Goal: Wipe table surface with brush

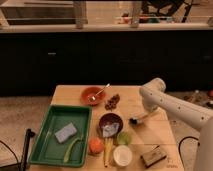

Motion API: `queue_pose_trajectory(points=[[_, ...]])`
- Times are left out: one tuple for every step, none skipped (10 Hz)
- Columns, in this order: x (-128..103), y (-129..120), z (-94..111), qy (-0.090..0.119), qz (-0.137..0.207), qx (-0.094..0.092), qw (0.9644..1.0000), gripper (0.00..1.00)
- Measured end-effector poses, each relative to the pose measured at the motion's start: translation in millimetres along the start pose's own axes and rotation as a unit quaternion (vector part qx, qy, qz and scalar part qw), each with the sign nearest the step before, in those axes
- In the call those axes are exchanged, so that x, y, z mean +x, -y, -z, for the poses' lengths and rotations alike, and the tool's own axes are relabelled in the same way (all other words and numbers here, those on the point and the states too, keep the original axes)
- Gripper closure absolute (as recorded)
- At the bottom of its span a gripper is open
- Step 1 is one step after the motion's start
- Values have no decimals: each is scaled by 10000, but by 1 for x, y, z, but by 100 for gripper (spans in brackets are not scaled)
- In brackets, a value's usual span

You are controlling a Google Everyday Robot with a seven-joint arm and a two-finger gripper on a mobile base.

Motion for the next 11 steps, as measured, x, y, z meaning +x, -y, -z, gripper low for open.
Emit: queue_pose_trajectory(points=[[8, -6, -2, -22, -34, -26, 10000, 100], [19, -11, -2, -70, -93, -44, 9999, 100], [29, -15, -2, -136, -170, -79, 9997, 100], [33, -14, -1, -176, -227, -84, 9996, 100], [35, -9, 1, -218, -277, -73, 9994, 100], [38, -4, 2, -250, -338, -51, 9991, 100], [42, -1, 3, -286, -396, -33, 9988, 100], [44, 4, 4, -319, -450, -3, 9985, 100], [42, 16, 6, -320, -469, 51, 9984, 100], [38, 25, 9, -285, -464, 133, 9984, 100], [36, 28, 9, -255, -469, 145, 9985, 100]])
